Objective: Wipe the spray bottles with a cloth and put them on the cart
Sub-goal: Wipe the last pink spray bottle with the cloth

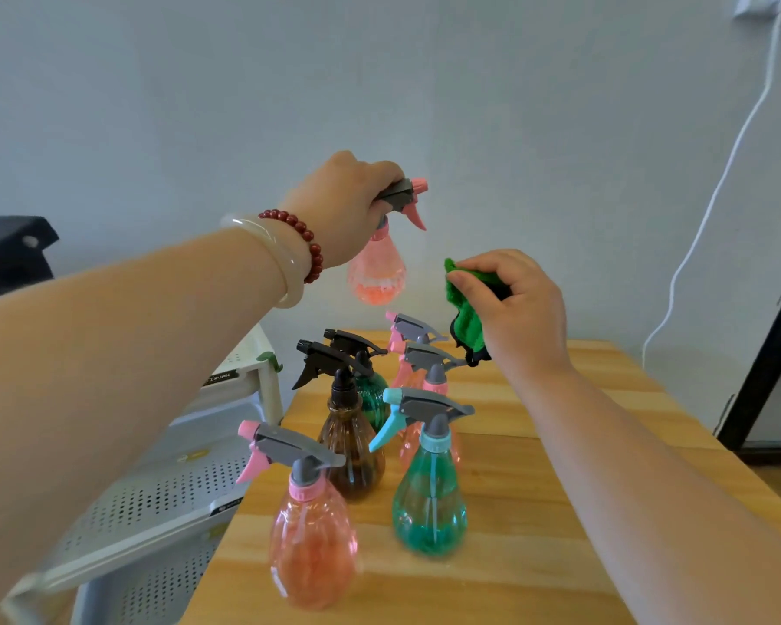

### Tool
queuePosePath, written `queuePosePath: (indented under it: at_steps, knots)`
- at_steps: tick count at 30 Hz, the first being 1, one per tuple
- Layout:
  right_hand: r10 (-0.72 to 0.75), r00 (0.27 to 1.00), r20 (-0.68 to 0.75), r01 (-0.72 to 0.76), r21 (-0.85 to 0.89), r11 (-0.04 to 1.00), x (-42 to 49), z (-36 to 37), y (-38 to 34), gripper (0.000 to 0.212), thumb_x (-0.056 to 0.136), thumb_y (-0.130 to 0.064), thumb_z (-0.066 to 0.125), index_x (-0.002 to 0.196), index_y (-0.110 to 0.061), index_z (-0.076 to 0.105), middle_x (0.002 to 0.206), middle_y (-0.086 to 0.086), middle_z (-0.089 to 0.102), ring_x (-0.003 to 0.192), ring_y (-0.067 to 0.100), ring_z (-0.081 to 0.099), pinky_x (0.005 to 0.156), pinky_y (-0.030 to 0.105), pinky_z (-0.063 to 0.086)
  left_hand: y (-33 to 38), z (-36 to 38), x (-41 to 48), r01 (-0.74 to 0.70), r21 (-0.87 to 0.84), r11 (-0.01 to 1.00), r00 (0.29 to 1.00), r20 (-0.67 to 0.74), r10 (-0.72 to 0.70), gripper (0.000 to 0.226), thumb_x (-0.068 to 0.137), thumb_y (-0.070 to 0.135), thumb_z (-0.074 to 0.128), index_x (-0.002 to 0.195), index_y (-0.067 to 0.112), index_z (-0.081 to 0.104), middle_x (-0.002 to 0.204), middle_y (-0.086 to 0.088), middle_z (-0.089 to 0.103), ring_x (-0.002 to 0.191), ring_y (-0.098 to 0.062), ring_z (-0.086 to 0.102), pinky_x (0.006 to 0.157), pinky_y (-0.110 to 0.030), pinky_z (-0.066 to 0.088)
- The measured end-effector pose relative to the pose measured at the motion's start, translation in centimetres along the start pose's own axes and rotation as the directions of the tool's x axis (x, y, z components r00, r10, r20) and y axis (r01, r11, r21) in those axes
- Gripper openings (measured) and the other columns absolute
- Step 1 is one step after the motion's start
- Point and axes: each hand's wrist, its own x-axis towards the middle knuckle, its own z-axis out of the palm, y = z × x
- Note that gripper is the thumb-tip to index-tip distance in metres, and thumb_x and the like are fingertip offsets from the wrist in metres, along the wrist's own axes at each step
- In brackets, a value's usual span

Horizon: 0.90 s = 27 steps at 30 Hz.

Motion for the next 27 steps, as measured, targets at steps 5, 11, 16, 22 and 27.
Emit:
queuePosePath:
  at_steps: [5,11,16,22,27]
  knots:
    - [-0.020,1.000,-0.023,0.021,0.020,1.000,-0.7,-1.6,-2.8,0.011,0.087,-0.016,0.073,0.085,-0.026,0.070,0.086,-0.017,0.063,0.085,-0.009,0.057,0.075,0.004,0.039,2.2,-2.5,-2.0,-0.048,0.032,0.998,0.997,-0.061,0.050,0.021,0.099,0.015,0.047,0.116,0.015,0.060,0.096,-0.008,0.053,0.090,-0.032,0.054,0.070,-0.033,0.036]
    - [-0.072,0.997,-0.022,0.071,-0.005,0.997,-2.1,-3.3,-5.5,0.009,0.087,-0.019,0.073,0.086,-0.027,0.069,0.086,-0.016,0.063,0.085,-0.007,0.057,0.076,0.005,0.040,5.5,-3.8,-5.7,-0.102,0.021,0.995,0.991,-0.081,0.104,0.021,0.102,0.015,0.044,0.118,0.014,0.058,0.092,0.002,0.050,0.094,-0.016,0.040,0.074,-0.030,0.032]
    - [-0.066,0.998,-0.017,0.067,0.027,0.997,-4.3,-4.9,-7.1,0.012,0.087,-0.016,0.073,0.084,-0.027,0.069,0.085,-0.014,0.063,0.085,-0.005,0.058,0.075,0.006,0.041,7.6,-3.9,-8.9,-0.136,-0.015,0.991,0.984,-0.117,0.133,0.023,0.103,0.015,0.044,0.121,0.012,0.058,0.100,-0.001,0.063,0.096,-0.013,0.036,0.086,-0.034,0.040]
    - [-0.043,0.998,-0.039,0.044,0.021,0.999,-6.6,-7.0,-8.0,0.009,0.087,-0.016,0.073,0.084,-0.025,0.070,0.086,-0.014,0.064,0.085,-0.003,0.059,0.076,0.008,0.042,10.4,-5.1,-12.0,-0.227,0.018,0.974,0.946,-0.234,0.225,0.023,0.100,0.012,0.051,0.120,0.006,0.061,0.097,-0.007,0.069,0.098,-0.029,0.051,0.085,-0.034,0.039]
    - [-0.021,0.998,-0.051,0.022,0.009,1.000,-8.1,-9.0,-8.7,0.009,0.087,-0.014,0.072,0.085,-0.024,0.071,0.087,-0.014,0.065,0.087,-0.003,0.059,0.076,0.006,0.041,13.0,-7.0,-13.8,-0.241,-0.011,0.970,0.936,-0.267,0.230,0.023,0.100,0.011,0.051,0.121,0.006,0.061,0.092,0.001,0.060,0.093,-0.019,0.043,0.080,-0.022,0.029]
